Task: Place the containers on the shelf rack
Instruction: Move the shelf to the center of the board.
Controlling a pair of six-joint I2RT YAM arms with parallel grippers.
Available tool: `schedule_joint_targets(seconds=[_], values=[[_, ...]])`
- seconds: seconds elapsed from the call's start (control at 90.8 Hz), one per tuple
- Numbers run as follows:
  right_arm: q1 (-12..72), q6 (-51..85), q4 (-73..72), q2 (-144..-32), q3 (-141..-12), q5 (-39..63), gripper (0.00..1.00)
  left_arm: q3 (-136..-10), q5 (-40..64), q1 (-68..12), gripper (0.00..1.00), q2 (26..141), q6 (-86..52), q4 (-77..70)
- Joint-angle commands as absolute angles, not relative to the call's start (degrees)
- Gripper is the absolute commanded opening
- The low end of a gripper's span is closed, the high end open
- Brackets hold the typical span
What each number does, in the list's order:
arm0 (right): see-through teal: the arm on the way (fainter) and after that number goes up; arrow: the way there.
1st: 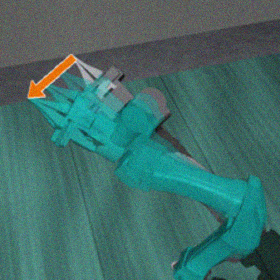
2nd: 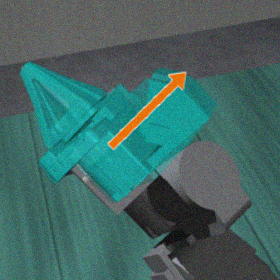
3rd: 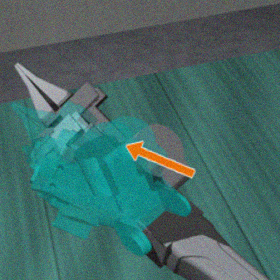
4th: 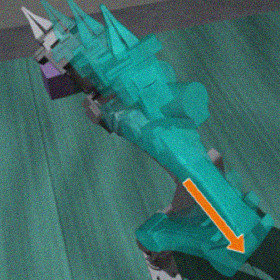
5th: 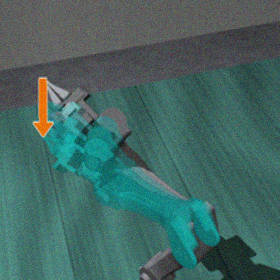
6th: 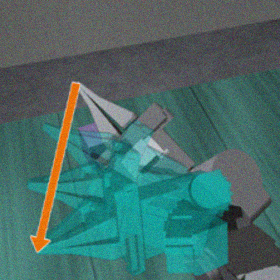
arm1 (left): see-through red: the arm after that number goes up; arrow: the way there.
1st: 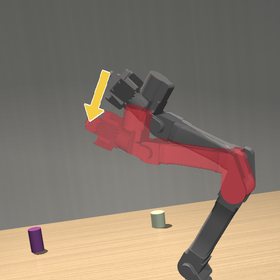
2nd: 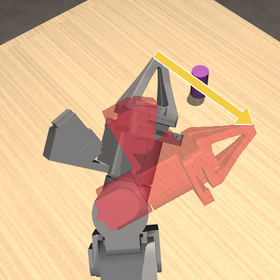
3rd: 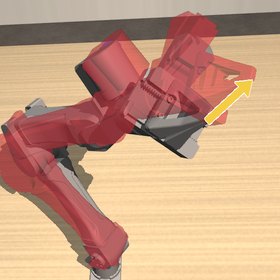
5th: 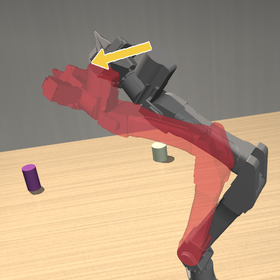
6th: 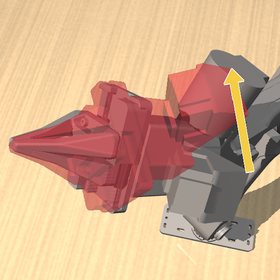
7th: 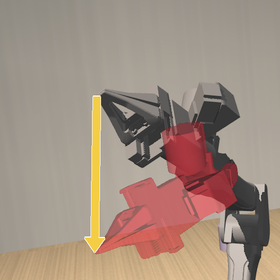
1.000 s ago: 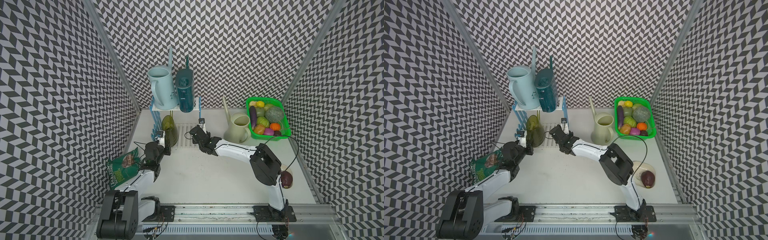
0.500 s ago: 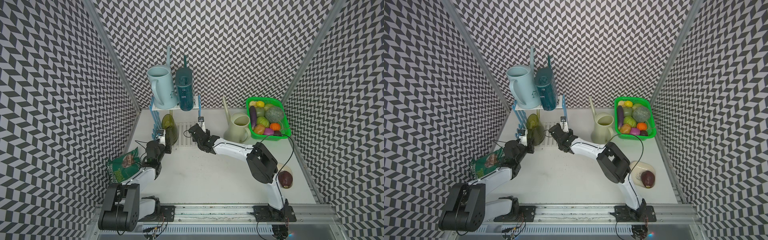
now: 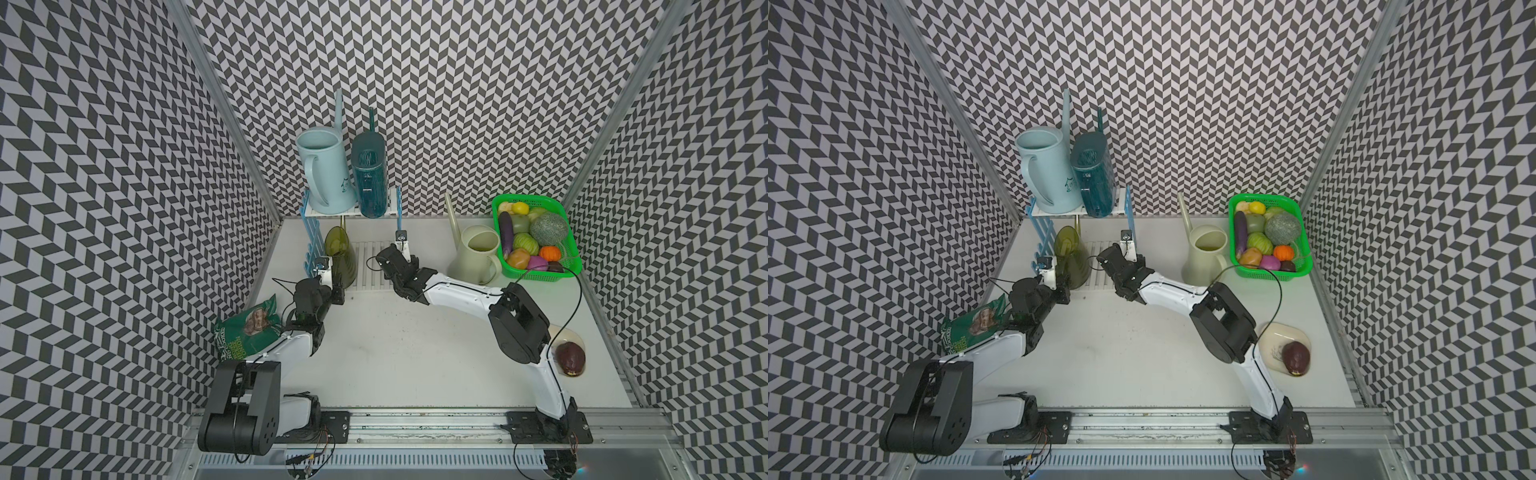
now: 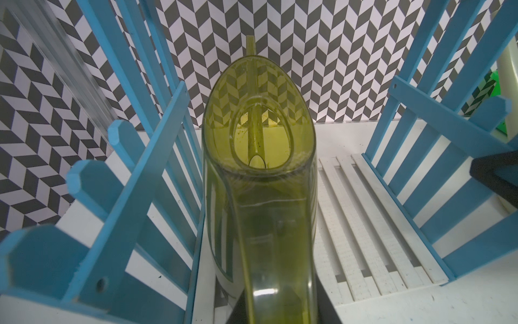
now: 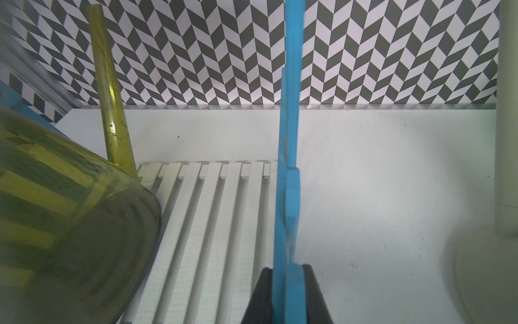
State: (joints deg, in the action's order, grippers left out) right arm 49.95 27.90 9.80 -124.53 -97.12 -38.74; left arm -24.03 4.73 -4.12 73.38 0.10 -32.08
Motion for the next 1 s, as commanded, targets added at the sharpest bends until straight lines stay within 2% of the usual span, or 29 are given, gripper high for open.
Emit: schedule_joint_targets(seconds=[0.0,0.529,0.683,0.815,0.991], values=[[48.9,32.6,6.5,-125.0,-97.6,-38.7,0.08,-23.4,3.6,-4.4,0.0,70.7,-0.5,-35.0],[49.1,32.5,5.6,-123.2,-96.0,-38.0,0.15,-20.7,0.6,-3.7,0.0,69.6,0.8,-35.3],[49.1,32.5,5.1,-122.5,-95.6,-37.4,0.25,-20.7,0.8,-3.3,0.0,69.8,0.5,-34.8],[49.2,32.2,5.4,-121.7,-95.8,-36.9,0.37,-20.7,0.8,-3.0,0.17,70.0,-0.1,-34.9],[49.6,31.7,5.3,-119.9,-95.8,-36.6,0.5,-20.6,1.5,-2.8,0.28,69.6,-0.1,-34.4]])
